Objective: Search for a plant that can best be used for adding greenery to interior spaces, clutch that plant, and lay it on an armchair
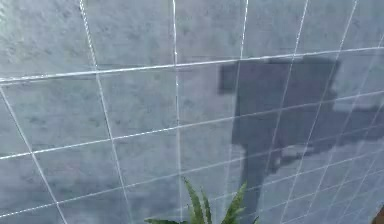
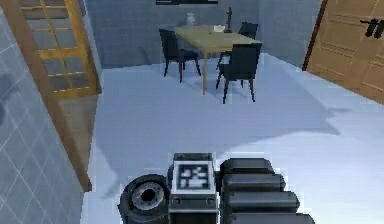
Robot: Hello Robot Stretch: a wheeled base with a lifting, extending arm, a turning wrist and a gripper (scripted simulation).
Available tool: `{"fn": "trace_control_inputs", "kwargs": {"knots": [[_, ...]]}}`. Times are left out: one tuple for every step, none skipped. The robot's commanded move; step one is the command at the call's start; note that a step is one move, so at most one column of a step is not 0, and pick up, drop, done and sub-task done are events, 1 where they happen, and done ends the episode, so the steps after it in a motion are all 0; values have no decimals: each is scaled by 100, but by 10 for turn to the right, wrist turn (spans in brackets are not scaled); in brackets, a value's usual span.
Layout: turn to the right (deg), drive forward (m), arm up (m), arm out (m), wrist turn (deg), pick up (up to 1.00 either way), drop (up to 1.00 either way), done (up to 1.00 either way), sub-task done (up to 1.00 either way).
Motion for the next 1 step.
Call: {"fn": "trace_control_inputs", "kwargs": {"knots": [[-450, 0, 0, 0, 0, 0, 0, 0, 0]]}}
